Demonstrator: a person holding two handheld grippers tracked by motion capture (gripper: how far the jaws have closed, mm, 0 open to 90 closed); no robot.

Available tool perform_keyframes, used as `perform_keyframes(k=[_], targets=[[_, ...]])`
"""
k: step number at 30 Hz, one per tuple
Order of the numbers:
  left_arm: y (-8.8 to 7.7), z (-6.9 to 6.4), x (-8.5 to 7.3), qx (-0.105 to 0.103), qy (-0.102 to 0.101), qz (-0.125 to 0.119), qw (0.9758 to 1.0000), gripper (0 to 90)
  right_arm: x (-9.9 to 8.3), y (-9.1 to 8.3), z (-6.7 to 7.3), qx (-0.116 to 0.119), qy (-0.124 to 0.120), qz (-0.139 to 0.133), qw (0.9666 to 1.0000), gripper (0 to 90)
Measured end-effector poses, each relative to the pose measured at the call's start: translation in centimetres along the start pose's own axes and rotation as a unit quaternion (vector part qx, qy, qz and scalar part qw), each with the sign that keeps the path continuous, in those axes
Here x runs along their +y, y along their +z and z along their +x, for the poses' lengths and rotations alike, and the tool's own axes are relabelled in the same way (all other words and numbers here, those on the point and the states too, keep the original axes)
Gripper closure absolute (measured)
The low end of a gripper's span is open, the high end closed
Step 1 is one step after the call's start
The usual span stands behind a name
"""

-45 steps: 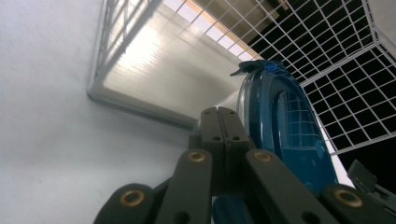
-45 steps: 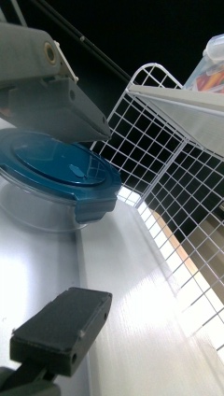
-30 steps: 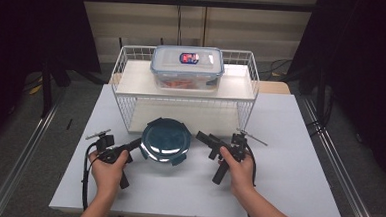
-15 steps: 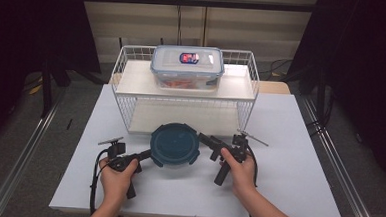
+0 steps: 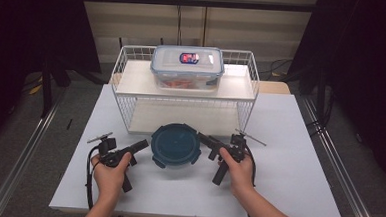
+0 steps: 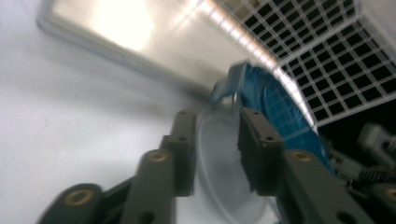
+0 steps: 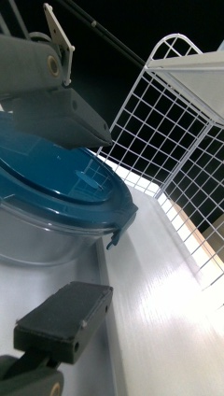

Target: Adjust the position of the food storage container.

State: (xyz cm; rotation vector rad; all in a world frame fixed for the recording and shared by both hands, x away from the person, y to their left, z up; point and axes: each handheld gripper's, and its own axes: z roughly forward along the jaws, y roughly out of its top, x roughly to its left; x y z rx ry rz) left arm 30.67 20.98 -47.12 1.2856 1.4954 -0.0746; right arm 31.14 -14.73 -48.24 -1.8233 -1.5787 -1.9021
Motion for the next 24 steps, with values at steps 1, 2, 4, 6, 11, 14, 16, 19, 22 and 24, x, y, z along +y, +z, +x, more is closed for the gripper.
perform_keyframes(k=[1,2,4,6,11,14,16,19,22,24], targets=[[0.1,0.0,0.1,-0.006,-0.003,0.000,1.0000,64.0,0.0,0.0,0.0,0.001,-0.001,0.001,1.0000,25.8],[0.1,0.0,0.1,-0.006,0.003,0.002,1.0000,63.5,-0.1,0.1,-0.1,-0.002,-0.003,0.002,1.0000,27.1],[0.4,-0.1,0.1,-0.011,-0.005,-0.006,0.9999,60.2,-0.2,0.1,-0.2,-0.003,0.001,0.003,1.0000,29.9],[0.6,-0.1,0.1,-0.022,-0.019,0.002,0.9996,59.4,-0.3,0.2,-0.3,-0.002,0.007,0.006,1.0000,33.7],[0.8,-0.3,-0.1,-0.037,-0.013,0.014,0.9991,54.6,-0.5,0.2,-0.3,0.003,0.027,0.011,0.9996,42.2],[1.0,-0.4,-0.2,-0.037,-0.013,0.023,0.9990,53.0,-0.6,0.4,-0.3,0.002,0.032,0.015,0.9994,46.3],[1.1,-0.5,-0.4,-0.037,-0.013,0.024,0.9989,54.3,-0.8,0.5,-0.3,0.000,0.035,0.021,0.9992,47.9],[1.1,-0.6,-0.4,-0.040,-0.015,0.035,0.9985,56.7,-1.1,0.8,-0.4,0.003,0.043,0.031,0.9986,52.0],[1.2,-0.5,-0.4,-0.048,-0.024,0.042,0.9977,59.6,-1.3,0.9,-0.3,0.003,0.046,0.036,0.9983,54.8],[1.3,-0.5,-0.6,-0.048,-0.028,0.033,0.9979,61.0,-1.3,0.9,-0.2,0.006,0.050,0.034,0.9982,55.3]])
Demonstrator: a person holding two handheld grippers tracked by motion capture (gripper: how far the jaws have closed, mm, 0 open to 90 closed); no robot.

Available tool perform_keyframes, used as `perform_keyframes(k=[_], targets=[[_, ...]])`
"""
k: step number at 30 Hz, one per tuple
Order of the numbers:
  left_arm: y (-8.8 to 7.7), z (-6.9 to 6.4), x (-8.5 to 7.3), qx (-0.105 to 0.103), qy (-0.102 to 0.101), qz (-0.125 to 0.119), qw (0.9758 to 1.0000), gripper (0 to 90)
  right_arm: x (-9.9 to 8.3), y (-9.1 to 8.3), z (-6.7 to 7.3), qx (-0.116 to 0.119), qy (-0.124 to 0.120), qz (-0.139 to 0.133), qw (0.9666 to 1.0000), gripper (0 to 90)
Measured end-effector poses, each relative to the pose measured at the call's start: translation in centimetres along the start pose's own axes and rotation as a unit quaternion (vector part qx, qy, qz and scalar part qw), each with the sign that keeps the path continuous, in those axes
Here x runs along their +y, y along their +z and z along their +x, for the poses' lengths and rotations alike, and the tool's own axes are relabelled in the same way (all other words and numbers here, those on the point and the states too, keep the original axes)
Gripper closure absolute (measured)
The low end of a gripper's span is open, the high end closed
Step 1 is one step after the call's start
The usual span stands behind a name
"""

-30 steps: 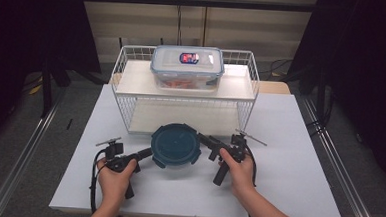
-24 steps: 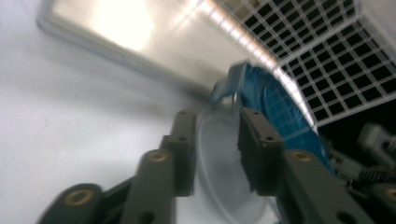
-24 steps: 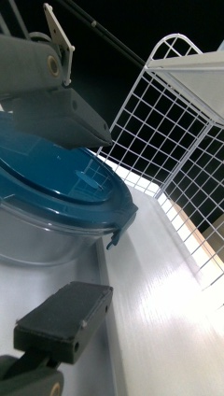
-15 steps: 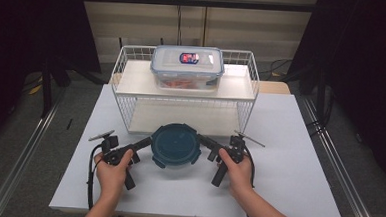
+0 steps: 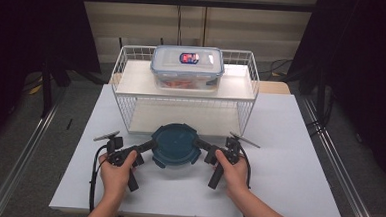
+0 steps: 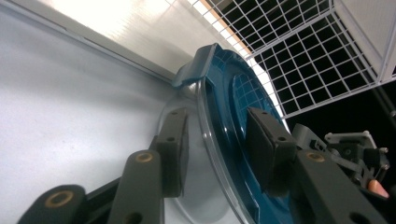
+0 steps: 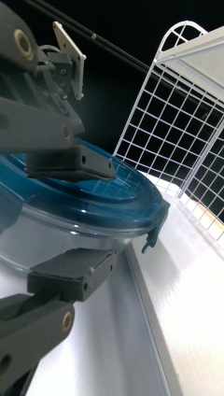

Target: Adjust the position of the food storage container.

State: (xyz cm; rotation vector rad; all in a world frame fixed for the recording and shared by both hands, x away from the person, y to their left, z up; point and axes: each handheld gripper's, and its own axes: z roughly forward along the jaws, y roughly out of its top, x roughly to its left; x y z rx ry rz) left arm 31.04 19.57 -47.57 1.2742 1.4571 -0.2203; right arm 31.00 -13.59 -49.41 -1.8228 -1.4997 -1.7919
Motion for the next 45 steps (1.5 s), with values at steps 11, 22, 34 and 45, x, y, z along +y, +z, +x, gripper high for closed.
perform_keyframes(k=[11,22,34,45], targets=[[0.1,0.1,-0.6,-0.001,-0.029,-0.021,0.9994,65.5,-0.2,-0.1,-0.2,-0.003,0.023,-0.010,0.9997,60.4],[0.0,-0.2,-1.1,0.010,-0.026,-0.045,0.9986,69.7,-0.6,-0.3,-0.1,-0.011,0.034,-0.034,0.9988,70.2],[-0.1,-0.5,-1.1,0.013,-0.040,-0.051,0.9978,72.7,-0.5,-0.5,0.0,-0.009,0.036,-0.038,0.9986,73.5],[-0.3,-0.3,-1.4,0.018,-0.066,-0.054,0.9962,72.8,-0.5,-0.5,-0.1,-0.007,0.045,-0.035,0.9984,73.8]])
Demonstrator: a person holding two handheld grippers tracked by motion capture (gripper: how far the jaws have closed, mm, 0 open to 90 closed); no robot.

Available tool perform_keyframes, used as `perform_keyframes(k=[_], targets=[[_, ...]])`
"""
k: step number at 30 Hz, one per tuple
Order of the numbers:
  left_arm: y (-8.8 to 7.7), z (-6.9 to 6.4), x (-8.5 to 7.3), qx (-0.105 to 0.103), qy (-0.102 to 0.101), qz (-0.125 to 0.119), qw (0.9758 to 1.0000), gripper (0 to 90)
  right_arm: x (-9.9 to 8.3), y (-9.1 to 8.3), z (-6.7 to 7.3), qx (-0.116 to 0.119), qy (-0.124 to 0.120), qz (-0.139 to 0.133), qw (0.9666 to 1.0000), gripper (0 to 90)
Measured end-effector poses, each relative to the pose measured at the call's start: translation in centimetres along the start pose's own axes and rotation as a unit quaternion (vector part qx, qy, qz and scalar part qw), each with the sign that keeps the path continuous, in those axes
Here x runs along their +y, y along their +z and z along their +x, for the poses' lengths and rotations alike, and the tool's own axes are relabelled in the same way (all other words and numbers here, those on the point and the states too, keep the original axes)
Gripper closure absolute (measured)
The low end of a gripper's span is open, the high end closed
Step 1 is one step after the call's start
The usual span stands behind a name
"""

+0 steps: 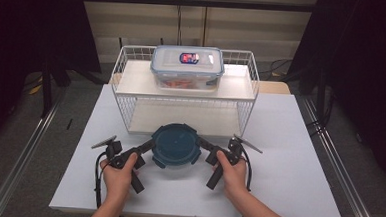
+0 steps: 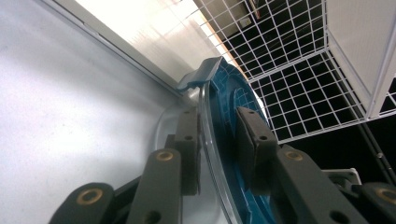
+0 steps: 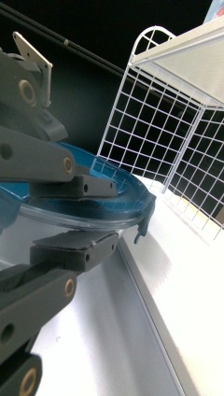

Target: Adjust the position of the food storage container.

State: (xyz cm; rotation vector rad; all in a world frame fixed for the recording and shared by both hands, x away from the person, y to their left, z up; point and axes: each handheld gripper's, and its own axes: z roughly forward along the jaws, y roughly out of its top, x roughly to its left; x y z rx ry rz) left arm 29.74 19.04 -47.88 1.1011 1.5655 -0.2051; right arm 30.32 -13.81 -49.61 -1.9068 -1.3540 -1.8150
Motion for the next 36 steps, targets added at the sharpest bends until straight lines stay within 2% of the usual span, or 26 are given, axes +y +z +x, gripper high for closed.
perform_keyframes(k=[1,2,4,5,8,10,13,15,19,21,24,25,26,28,29,31,35,36], targets=[[0.0,0.1,-0.1,-0.016,-0.006,-0.007,0.9998,73.2,0.1,0.0,0.0,-0.001,-0.001,0.000,1.0000,73.9],[0.0,0.1,-0.1,-0.015,-0.009,-0.006,0.9998,73.4,0.1,0.0,0.1,0.000,0.006,0.002,1.0000,73.9],[0.0,0.0,-0.3,-0.015,-0.012,-0.014,0.9997,73.4,0.0,-0.1,0.0,-0.001,0.003,-0.001,1.0000,74.0],[0.0,0.1,-0.3,-0.013,-0.006,-0.013,0.9998,73.6,0.0,-0.1,0.0,0.001,0.005,-0.002,1.0000,74.0],[0.1,0.0,-0.4,-0.015,-0.017,-0.020,0.9995,73.8,0.0,-0.2,0.0,-0.001,0.008,-0.001,1.0000,74.2],[0.2,0.0,-0.4,-0.015,-0.016,-0.023,0.9995,73.9,0.0,-0.3,0.0,-0.002,0.013,-0.001,0.9999,74.2],[0.2,-0.1,-0.3,-0.009,-0.017,-0.012,0.9997,73.9,0.1,-0.4,-0.1,-0.002,0.011,0.002,0.9999,74.2],[0.4,-0.1,-0.4,-0.008,-0.014,-0.023,0.9996,73.4,0.1,-0.4,0.0,-0.005,0.009,0.003,0.9999,74.0],[0.4,0.0,-0.5,-0.011,-0.022,-0.021,0.9995,71.5,0.0,-0.4,0.1,-0.005,0.011,0.000,0.9999,73.8],[0.4,-0.1,-0.6,-0.009,-0.015,-0.028,0.9995,71.5,-0.1,-0.3,0.1,-0.006,0.011,-0.004,0.9999,73.7],[0.3,-0.2,-0.7,-0.007,-0.012,-0.034,0.9993,73.1,0.0,-0.3,0.0,-0.004,0.024,-0.002,0.9997,74.3],[0.3,-0.3,-0.7,-0.007,-0.025,-0.037,0.9990,74.1,0.0,-0.3,0.1,-0.006,0.019,-0.001,0.9998,74.4],[0.3,-0.2,-0.8,-0.009,-0.029,-0.037,0.9989,74.3,0.1,-0.3,0.1,-0.008,0.017,0.000,0.9998,74.5],[0.3,-0.3,-1.0,-0.008,-0.027,-0.045,0.9986,74.5,0.2,-0.4,0.0,-0.006,0.024,0.005,0.9997,74.7],[0.2,-0.3,-0.9,-0.009,-0.019,-0.036,0.9991,74.7,0.1,-0.4,0.0,-0.005,0.022,0.000,0.9998,74.9],[0.3,-0.6,-0.9,-0.010,-0.026,-0.045,0.9986,74.8,0.2,-0.5,-0.1,-0.005,0.024,0.004,0.9997,75.1],[0.2,-1.0,-1.0,-0.010,-0.014,-0.041,0.9990,75.1,0.1,-0.8,-0.1,-0.003,0.026,-0.003,0.9997,75.6],[0.0,-1.0,-0.9,-0.009,-0.004,-0.036,0.9993,75.2,0.2,-1.0,0.0,0.000,0.029,-0.002,0.9996,75.7]])
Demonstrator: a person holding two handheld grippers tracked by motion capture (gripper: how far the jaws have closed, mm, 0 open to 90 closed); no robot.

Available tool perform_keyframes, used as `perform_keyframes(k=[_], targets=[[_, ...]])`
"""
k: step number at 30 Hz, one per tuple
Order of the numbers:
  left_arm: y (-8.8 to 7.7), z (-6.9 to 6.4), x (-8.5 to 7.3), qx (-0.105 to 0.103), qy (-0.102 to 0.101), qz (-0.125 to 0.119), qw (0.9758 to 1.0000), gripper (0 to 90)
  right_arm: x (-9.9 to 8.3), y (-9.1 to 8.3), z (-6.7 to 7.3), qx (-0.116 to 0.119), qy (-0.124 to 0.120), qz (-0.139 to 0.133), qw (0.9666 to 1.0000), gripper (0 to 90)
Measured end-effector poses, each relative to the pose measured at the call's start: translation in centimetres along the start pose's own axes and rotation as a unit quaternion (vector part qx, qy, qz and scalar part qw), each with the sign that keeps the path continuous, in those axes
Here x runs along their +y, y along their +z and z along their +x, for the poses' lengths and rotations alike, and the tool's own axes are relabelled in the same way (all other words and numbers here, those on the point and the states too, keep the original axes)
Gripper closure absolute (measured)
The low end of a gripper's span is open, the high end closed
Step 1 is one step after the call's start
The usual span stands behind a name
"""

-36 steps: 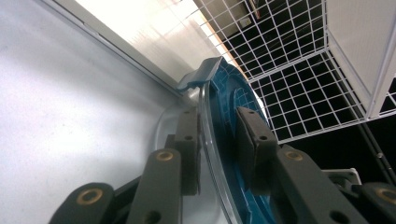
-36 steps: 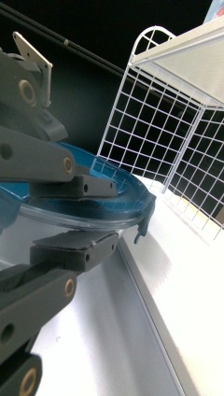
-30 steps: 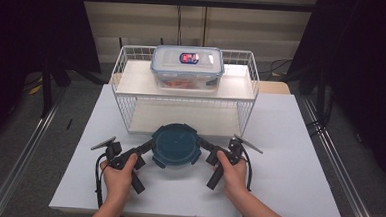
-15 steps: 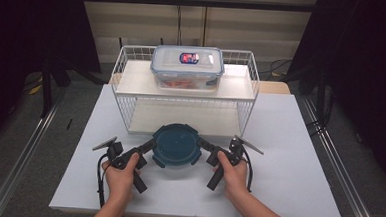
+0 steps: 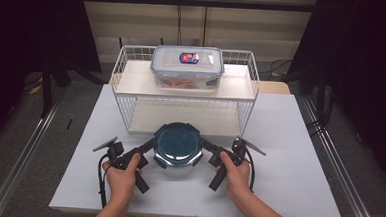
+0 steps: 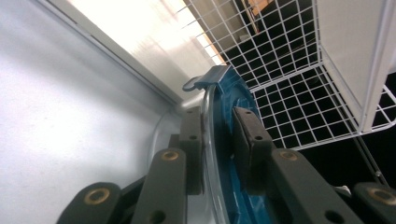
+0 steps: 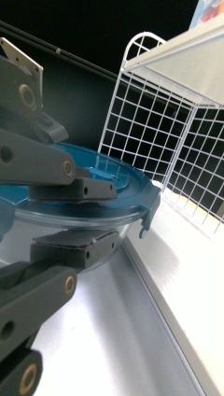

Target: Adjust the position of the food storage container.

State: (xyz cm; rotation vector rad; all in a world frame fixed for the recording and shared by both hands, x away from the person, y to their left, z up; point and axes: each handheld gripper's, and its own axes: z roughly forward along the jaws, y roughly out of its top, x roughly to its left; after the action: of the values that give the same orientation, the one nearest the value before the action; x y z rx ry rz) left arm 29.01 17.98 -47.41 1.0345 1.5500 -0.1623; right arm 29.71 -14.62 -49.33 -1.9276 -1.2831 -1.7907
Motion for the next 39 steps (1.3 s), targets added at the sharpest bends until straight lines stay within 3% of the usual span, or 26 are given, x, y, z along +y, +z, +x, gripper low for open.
perform_keyframes(k=[1,6,9,10,12,13,14,15,16,22,29,30,31,34,35,39], targets=[[0.1,-0.3,0.0,-0.007,-0.012,-0.007,0.9999,75.2,0.0,0.0,0.0,0.000,0.000,0.000,1.0000,75.7],[-0.3,-0.9,0.4,-0.024,0.006,-0.020,0.9995,75.4,0.1,-0.5,0.7,0.017,-0.004,-0.011,0.9998,75.7],[-0.4,-1.6,0.5,-0.033,0.003,-0.035,0.9988,75.4,0.1,-0.8,1.3,0.027,-0.004,-0.020,0.9994,75.7],[-0.6,-1.5,0.6,-0.035,0.024,-0.020,0.9989,75.4,0.2,-0.8,1.4,0.031,-0.007,-0.024,0.9992,75.8],[-0.7,-2.1,0.5,-0.041,0.011,-0.033,0.9986,75.4,0.2,-1.1,1.7,0.039,-0.004,-0.033,0.9987,75.9],[-0.8,-2.3,0.5,-0.039,0.023,-0.026,0.9986,75.4,0.2,-1.2,1.8,0.039,-0.005,-0.034,0.9986,75.9],[-1.0,-2.5,0.5,-0.041,0.022,-0.025,0.9986,75.3,0.3,-1.3,1.9,0.045,-0.007,-0.041,0.9981,75.9],[-1.1,-2.6,0.5,-0.043,0.037,-0.024,0.9981,75.3,0.3,-1.4,2.2,0.050,-0.008,-0.050,0.9975,75.9],[-1.0,-2.9,0.4,-0.047,0.029,-0.033,0.9979,75.3,0.4,-1.6,2.4,0.051,-0.011,-0.050,0.9974,75.9],[-1.6,-3.9,0.7,-0.057,0.042,-0.032,0.9970,75.1,1.0,-2.3,3.9,0.073,-0.021,-0.062,0.9952,76.1],[-1.9,-5.0,0.8,-0.075,0.033,-0.040,0.9959,75.2,1.5,-3.1,5.1,0.085,-0.033,-0.074,0.9931,76.2],[-2.1,-5.1,0.9,-0.075,0.042,-0.035,0.9957,75.2,1.6,-3.2,5.3,0.086,-0.031,-0.075,0.9930,76.2],[-2.1,-5.3,1.0,-0.078,0.034,-0.035,0.9958,75.2,1.7,-3.3,5.4,0.089,-0.030,-0.075,0.9928,76.2],[-2.3,-5.7,1.2,-0.088,0.032,-0.038,0.9948,75.4,1.9,-3.4,5.7,0.088,-0.030,-0.073,0.9930,76.1],[-2.3,-5.8,1.3,-0.096,0.023,-0.044,0.9941,75.4,2.0,-3.4,5.7,0.088,-0.028,-0.073,0.9931,76.1],[-2.7,-6.6,1.7,-0.111,0.028,-0.048,0.9923,76.4,2.0,-3.2,5.5,0.083,-0.027,-0.068,0.9939,75.8]])
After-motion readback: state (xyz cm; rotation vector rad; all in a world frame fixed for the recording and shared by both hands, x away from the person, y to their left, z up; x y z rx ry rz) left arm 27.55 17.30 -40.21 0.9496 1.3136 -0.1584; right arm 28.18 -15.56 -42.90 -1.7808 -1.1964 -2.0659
